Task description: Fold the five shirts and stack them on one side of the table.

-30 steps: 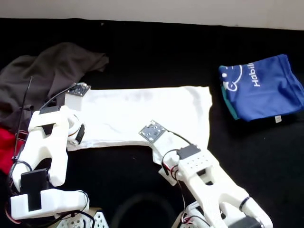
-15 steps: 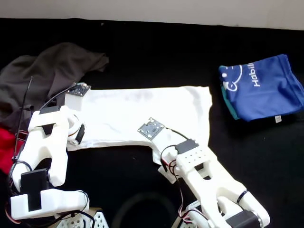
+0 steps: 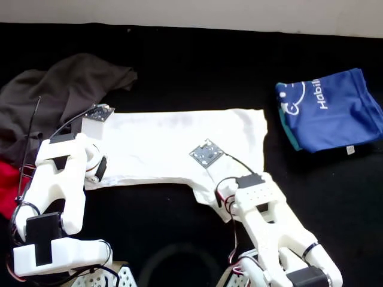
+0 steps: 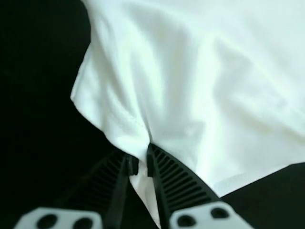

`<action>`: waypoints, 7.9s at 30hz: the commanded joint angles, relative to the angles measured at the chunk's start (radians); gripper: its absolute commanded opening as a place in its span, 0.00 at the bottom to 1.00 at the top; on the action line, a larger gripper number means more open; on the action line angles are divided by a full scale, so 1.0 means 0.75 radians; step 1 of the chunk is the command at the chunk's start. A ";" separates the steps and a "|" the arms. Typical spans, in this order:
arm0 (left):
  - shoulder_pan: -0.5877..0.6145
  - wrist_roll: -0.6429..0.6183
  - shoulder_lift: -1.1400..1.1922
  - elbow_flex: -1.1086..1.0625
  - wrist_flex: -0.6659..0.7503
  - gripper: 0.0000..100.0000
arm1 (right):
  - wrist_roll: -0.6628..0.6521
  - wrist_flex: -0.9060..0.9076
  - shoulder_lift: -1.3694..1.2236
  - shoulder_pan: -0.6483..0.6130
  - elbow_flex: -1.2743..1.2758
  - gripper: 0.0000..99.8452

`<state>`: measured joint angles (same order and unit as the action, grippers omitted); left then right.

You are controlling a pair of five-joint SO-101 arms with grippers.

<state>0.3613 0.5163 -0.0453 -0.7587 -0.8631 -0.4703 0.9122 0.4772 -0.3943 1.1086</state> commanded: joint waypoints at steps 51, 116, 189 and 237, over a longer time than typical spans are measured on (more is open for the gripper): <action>0.034 -0.006 -0.001 -0.001 0.043 0.01 | 0.370 1.141 -1.380 0.377 -2.507 0.01; 0.778 -0.053 1.046 1.672 -0.151 0.11 | 0.200 0.574 0.173 0.238 -0.793 0.01; 0.087 -0.542 1.067 1.511 -0.857 0.12 | 0.196 0.813 0.627 0.238 -0.639 0.01; -0.883 -0.350 0.238 1.486 -1.207 0.01 | 0.145 -0.087 0.913 0.864 0.596 0.01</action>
<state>-0.2110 0.2616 0.1849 0.3598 -1.7576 -0.3521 0.8707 1.1661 0.2424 1.5428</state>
